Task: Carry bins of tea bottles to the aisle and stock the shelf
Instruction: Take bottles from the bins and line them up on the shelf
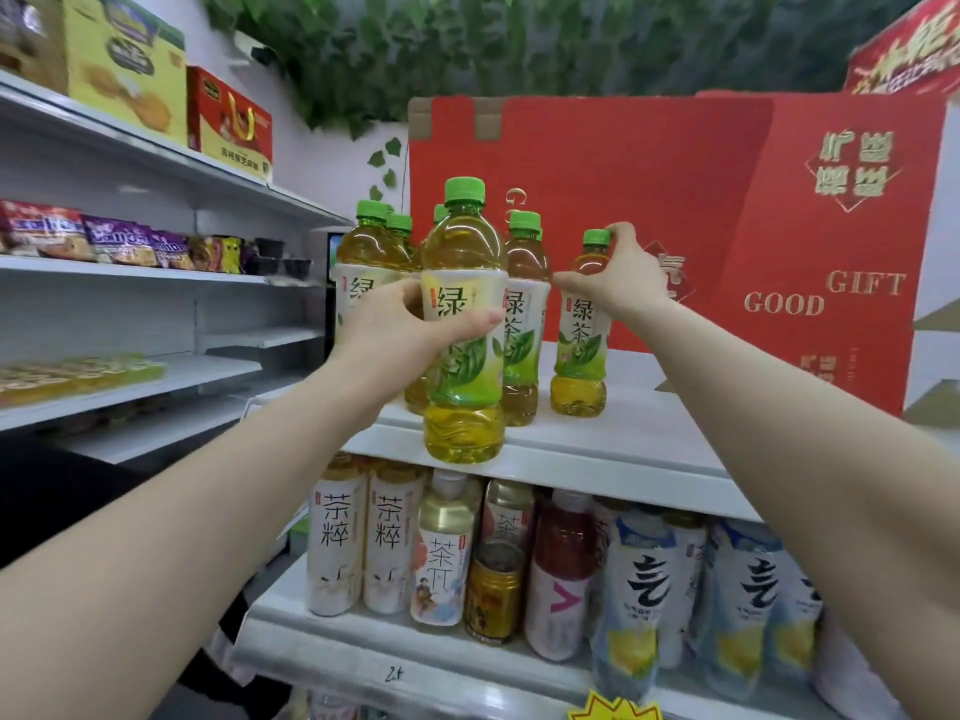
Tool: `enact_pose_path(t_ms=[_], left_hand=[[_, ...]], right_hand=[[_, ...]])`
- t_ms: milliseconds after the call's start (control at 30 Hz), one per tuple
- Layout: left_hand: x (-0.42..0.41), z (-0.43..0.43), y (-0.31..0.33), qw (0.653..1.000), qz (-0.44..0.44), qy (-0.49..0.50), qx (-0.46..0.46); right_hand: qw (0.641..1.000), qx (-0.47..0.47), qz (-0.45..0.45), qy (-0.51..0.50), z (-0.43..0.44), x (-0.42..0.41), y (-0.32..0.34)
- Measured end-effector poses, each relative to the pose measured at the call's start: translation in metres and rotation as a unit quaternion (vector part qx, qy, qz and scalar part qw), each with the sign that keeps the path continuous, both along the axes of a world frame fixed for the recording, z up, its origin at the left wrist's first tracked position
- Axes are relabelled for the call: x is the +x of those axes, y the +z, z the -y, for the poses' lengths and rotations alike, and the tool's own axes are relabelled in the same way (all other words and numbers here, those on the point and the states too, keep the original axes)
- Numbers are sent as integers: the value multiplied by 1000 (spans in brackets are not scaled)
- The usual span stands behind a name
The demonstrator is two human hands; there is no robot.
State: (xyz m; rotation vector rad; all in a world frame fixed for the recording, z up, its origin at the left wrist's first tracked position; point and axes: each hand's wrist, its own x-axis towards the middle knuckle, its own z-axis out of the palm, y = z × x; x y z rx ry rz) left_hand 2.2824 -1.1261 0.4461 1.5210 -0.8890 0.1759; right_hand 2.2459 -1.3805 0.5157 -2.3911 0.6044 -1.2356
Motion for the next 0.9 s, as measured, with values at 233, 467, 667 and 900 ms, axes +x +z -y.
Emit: enact_pose_path(t_ms=[233, 467, 667, 900], left_hand=[[-11, 15, 1, 1000, 6, -9, 5], [-38, 53, 13, 998, 49, -38, 16], [-27, 61, 28, 983, 173, 42, 47], [12, 55, 1, 910, 324, 221, 135]], right_hand=[[996, -68, 53, -11, -23, -40, 12], [975, -42, -52, 212, -92, -102, 22], [985, -57, -38, 160, -75, -103, 23], [989, -69, -34, 126, -49, -78, 9]])
